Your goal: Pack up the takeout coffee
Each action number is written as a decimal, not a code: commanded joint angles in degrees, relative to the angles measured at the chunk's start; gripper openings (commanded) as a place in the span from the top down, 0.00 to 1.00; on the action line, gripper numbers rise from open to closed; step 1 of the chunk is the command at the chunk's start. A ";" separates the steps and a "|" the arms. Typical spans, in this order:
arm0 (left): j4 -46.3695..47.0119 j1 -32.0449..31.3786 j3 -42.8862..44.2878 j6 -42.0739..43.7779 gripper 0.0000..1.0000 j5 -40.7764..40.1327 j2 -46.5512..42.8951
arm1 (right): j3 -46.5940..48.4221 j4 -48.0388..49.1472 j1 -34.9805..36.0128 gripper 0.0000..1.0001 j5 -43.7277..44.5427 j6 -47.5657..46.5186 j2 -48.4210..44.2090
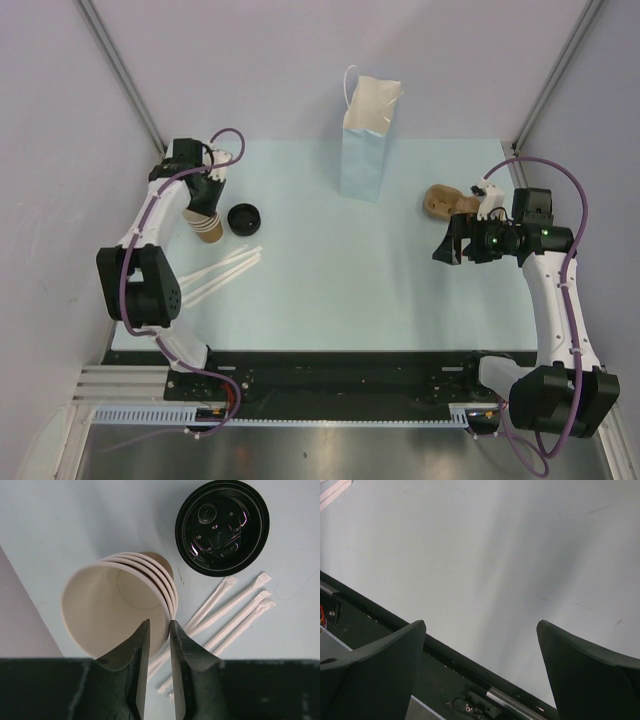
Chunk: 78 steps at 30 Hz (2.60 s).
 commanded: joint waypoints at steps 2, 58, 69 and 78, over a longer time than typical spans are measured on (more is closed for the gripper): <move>1.37 0.37 -0.29 1.33 0.75 -0.51 0.18 | -0.19 1.39 -0.05 0.00 -0.35 -0.16 0.04; -5.76 -37.22 1.48 18.30 1.00 -14.66 -24.43 | -0.54 2.10 -1.20 0.00 -2.02 0.36 -2.25; 3.21 -62.89 -10.29 11.70 1.00 -12.11 -15.39 | -0.54 1.66 -2.25 0.00 -1.06 0.72 -2.95; 13.58 -65.64 -12.68 7.66 1.00 -11.76 -6.42 | -0.54 1.66 -2.95 0.00 -1.23 0.54 -2.07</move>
